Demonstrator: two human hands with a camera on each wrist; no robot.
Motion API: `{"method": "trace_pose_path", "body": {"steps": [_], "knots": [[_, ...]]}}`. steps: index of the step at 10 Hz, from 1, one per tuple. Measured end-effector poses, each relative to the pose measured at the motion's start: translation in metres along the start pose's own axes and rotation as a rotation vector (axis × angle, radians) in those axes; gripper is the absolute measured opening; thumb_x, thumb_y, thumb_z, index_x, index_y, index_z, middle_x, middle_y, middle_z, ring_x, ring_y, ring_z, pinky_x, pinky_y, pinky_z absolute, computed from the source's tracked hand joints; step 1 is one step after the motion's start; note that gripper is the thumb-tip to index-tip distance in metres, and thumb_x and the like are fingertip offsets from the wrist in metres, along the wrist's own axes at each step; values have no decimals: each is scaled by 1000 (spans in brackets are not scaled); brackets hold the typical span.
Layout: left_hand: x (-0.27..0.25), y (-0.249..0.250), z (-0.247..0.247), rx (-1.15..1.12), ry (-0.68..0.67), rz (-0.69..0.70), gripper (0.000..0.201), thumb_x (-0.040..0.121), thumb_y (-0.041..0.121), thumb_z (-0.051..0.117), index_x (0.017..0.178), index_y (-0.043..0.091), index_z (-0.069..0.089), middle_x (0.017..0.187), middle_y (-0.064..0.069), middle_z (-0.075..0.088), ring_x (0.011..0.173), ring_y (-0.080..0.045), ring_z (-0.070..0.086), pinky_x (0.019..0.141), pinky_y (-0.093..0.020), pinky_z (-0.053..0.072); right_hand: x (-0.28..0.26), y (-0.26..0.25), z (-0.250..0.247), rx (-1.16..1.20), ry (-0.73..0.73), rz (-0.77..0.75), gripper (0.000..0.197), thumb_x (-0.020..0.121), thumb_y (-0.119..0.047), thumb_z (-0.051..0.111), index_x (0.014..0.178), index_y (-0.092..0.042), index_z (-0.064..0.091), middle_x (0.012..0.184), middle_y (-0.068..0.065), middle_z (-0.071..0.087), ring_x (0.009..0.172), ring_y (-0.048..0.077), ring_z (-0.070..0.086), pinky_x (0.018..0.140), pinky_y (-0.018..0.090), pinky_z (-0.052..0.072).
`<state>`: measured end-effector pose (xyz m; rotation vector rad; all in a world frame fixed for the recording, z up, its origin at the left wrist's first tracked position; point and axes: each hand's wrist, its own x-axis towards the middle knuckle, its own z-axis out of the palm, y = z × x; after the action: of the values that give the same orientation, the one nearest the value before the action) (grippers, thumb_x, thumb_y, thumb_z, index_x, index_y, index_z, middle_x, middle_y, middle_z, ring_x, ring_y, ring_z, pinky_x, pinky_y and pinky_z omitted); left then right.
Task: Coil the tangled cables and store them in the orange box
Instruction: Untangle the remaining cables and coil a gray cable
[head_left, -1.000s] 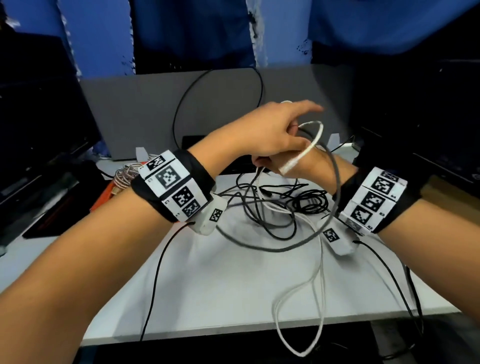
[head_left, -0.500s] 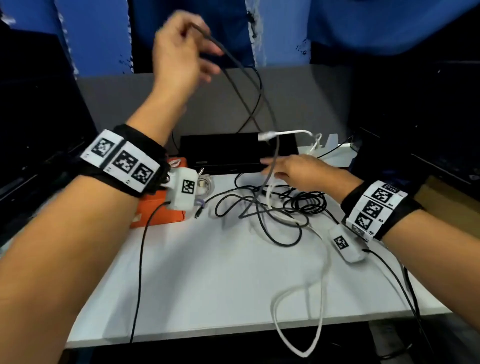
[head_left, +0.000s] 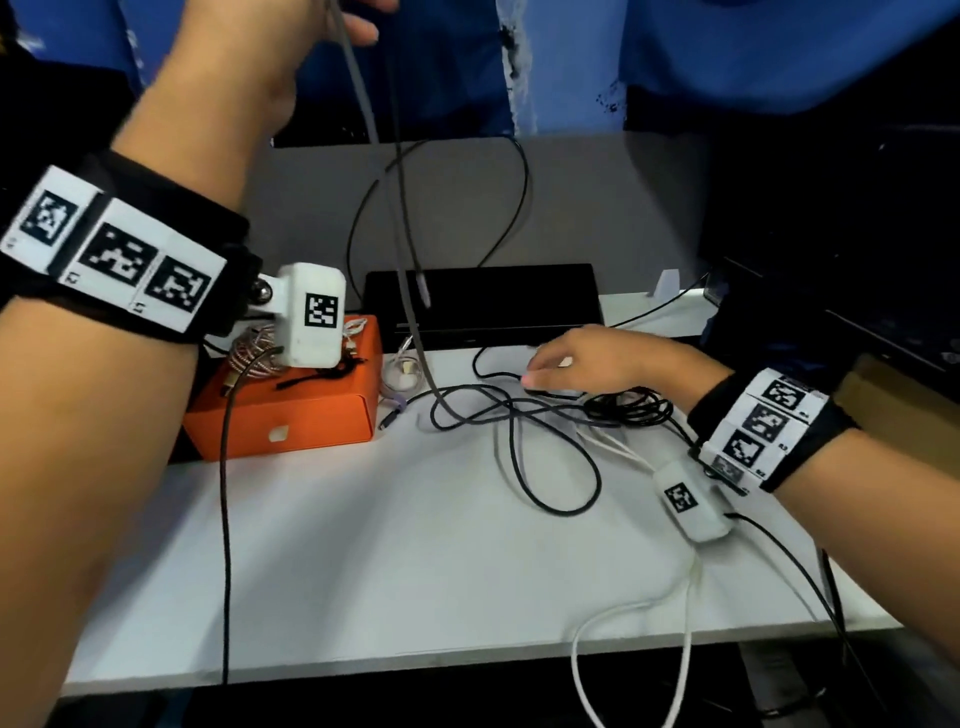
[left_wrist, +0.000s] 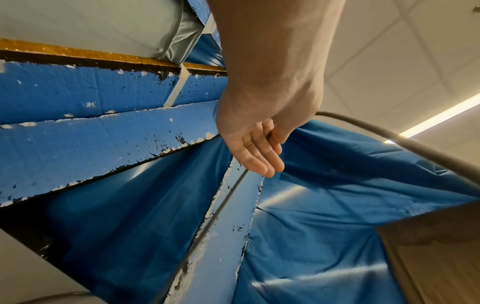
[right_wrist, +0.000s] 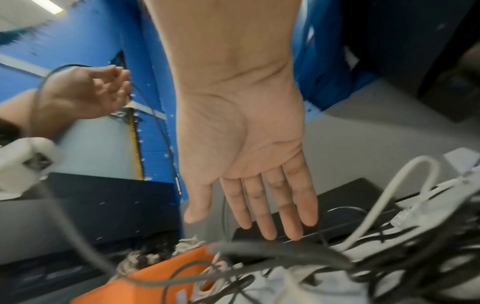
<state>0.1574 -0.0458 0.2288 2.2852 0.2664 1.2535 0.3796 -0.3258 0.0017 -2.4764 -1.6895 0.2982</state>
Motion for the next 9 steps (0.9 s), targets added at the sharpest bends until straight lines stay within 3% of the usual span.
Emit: {"method": "trace_pose_path", "body": {"steps": [1, 2, 3, 4, 5, 6, 7, 8, 9], "knots": [[-53, 69, 60, -121, -226, -103, 27, 109, 30, 39, 105, 21, 65, 89, 13, 72, 81, 1, 66, 84, -21, 57, 5, -17, 6, -158, -114, -20, 58, 93, -61, 63, 140, -27, 59, 120, -11, 64, 110, 19, 59, 95, 36, 48], [-58, 75, 67, -45, -302, -82, 35, 107, 42, 45, 105, 14, 67, 88, -2, 74, 71, -15, 66, 66, -26, 54, 11, -15, 17, -264, -236, 15, 32, 96, -44, 68, 120, -25, 64, 103, -13, 53, 99, 18, 54, 84, 34, 45], [-73, 65, 81, 46, -456, -114, 43, 104, 48, 52, 100, 11, 73, 85, -6, 75, 70, -19, 65, 65, -25, 54, 12, -8, 18, -261, -129, -12, 19, 101, -31, 57, 87, -20, 66, 85, -6, 62, 87, 24, 62, 81, 41, 54], [-85, 53, 91, 40, -554, -129, 40, 103, 46, 56, 99, 12, 76, 88, -8, 76, 73, -16, 64, 74, -29, 53, 8, -6, 0, -105, 174, -30, 21, 103, -33, 57, 91, -24, 72, 81, -8, 68, 85, 23, 66, 79, 37, 53], [-97, 34, 109, 5, -553, -129, 36, 103, 43, 58, 104, 11, 75, 96, -8, 75, 77, -13, 63, 76, -22, 51, 1, -13, -19, 179, 538, 5, 20, 102, -37, 61, 93, -23, 71, 70, -10, 63, 72, 16, 60, 69, 34, 48], [-113, 19, 133, -25, -585, -124, 36, 95, 53, 64, 114, 23, 71, 104, -3, 74, 88, -14, 68, 79, -26, 51, -5, -30, -31, 301, 778, 0, 30, 102, -42, 58, 88, -16, 66, 68, -3, 58, 70, 20, 55, 65, 37, 43], [-122, 11, 155, 18, -665, -32, 35, 94, 52, 65, 116, 25, 63, 107, 5, 71, 96, -10, 67, 82, -29, 49, -7, -45, -40, 364, 849, -43, 32, 101, -42, 58, 87, -14, 67, 74, 5, 65, 73, 23, 59, 67, 40, 46], [-124, 13, 161, -4, -656, 34, 23, 105, 36, 56, 113, 15, 63, 101, -1, 74, 90, -22, 73, 80, -37, 57, -14, -46, -51, 396, 906, -44, 32, 101, -43, 59, 87, -15, 67, 70, 0, 62, 67, 16, 54, 63, 35, 42], [-124, 11, 156, -70, -547, -59, 33, 110, 29, 44, 118, 10, 69, 106, -4, 77, 96, -25, 73, 89, -43, 59, -19, -28, -58, 282, 854, 102, 30, 102, -44, 58, 90, -19, 67, 75, -3, 62, 75, 17, 57, 66, 32, 38]]}}
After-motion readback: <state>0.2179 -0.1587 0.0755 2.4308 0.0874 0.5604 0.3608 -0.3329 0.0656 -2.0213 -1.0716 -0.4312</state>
